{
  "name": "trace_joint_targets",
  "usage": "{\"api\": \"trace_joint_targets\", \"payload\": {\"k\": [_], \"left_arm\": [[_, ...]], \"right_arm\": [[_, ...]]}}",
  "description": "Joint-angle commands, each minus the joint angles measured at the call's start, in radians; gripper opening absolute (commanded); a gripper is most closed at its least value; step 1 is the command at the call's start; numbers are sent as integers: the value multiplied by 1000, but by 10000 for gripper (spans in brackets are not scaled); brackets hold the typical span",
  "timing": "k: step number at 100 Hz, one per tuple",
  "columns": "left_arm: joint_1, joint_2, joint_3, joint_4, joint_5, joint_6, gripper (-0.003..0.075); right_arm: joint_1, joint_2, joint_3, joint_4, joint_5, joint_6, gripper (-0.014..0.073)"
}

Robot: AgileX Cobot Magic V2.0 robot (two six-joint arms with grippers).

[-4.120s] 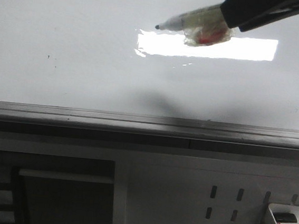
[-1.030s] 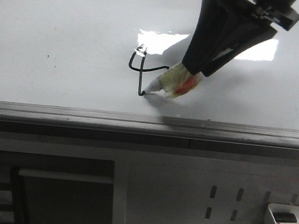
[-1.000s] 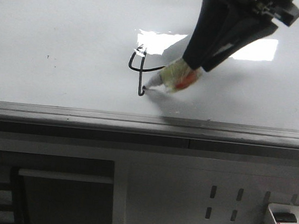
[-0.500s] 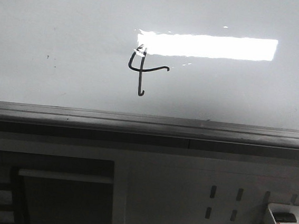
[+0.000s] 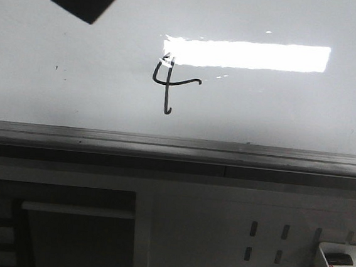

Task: Write number 4 on whiteboard

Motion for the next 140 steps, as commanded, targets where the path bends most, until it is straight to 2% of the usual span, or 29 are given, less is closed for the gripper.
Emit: {"api": "trace_joint_targets", "payload": {"k": [1, 28, 45, 70, 90, 103, 126, 140], "left_arm": [[-28, 35, -83, -24, -43, -12, 249], [-35, 132, -182, 21, -25, -41, 250], [-35, 137, -187, 95, -28, -64, 249], [-35, 137, -187, 97, -37, -89, 249], [-37, 137, -187, 93, -47, -71, 249], [-67, 137, -187, 93, -47, -15, 249], [-115, 137, -188, 95, -55, -13, 249], [-113, 137, -189, 95, -58, -13, 195]], "right_arm": [[-4, -26, -22, 46, -25, -15, -50], [-4, -26, -22, 46, -25, -15, -50], [-4, -26, -28, 18, 8, -15, -50], [-4, -26, -28, 13, -7, 45, -50], [-4, -26, -28, 13, -1, 45, -50], [-4, -25, -28, 13, -1, 45, -50], [-4, -21, -28, 13, 3, 45, -50], [-4, -21, -28, 13, 10, 45, -50]]}}
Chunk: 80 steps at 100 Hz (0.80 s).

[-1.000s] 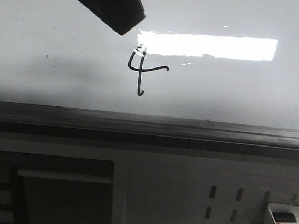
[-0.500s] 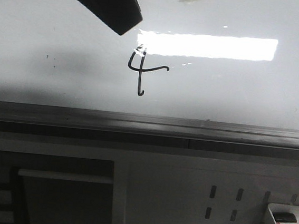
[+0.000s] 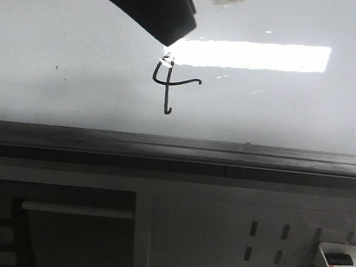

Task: Write number 4 on whiteboard

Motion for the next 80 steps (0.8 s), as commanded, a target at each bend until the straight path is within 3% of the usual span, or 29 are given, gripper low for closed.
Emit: {"api": "trace_joint_targets", "payload": {"k": [1, 23, 50, 80], "left_arm": [[-5, -26, -35, -42, -38, 0, 189], [-5, -26, -46, -58, -40, 0, 28], [-5, -26, -46, -67, -40, 0, -20], [-5, -26, -46, -55, -65, -42, -20]], "right_arm": [[0, -19, -28, 41, -23, 1, -50], [0, -15, -28, 41, -23, 1, -50], [0, -15, -28, 41, -23, 1, -41], [0, -17, -32, 41, -71, 1, 190]]}}
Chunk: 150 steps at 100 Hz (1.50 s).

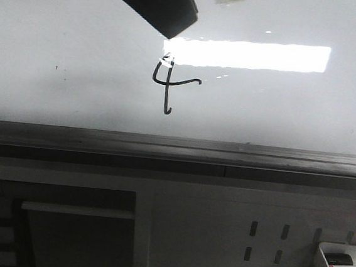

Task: Write number 4 on whiteboard

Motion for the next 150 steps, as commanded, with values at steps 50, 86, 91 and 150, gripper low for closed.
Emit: {"api": "trace_joint_targets", "payload": {"k": [50, 86, 91, 150], "left_arm": [[52, -31, -23, 211, -79, -453, -20], [331, -336, 421, 146, -488, -647, -20], [358, -379, 481, 95, -574, -647, -20], [413, -164, 578, -82, -928, -647, -20]], "right_arm": [[-65, -179, -95, -336, -128, 400, 206], [-198, -318, 81, -385, -185, 544, 206], [-198, -329, 109, -385, -203, 546, 206], [-198, -338, 208, -379, -278, 546, 206]]}}
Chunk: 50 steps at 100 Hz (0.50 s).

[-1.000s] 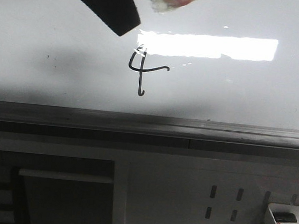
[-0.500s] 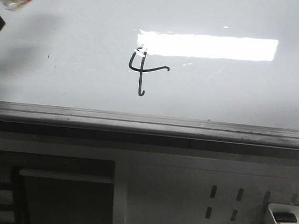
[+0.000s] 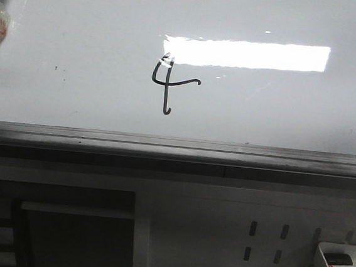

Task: Write number 4 on whiteboard

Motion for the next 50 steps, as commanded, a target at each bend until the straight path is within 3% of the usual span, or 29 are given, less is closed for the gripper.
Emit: {"api": "trace_joint_targets", "payload": {"k": [1, 28, 50], "left_arm": [[2, 23, -53, -32, -67, -9, -20], [2, 65, -89, -55, -65, -9, -15], [2, 65, -89, -51, -67, -5, 74]], "right_arm": [[-7, -9, -24, 10, -67, 2, 206], [-7, -9, -24, 13, -68, 2, 206], [-7, -9, -24, 13, -73, 2, 206]]}}
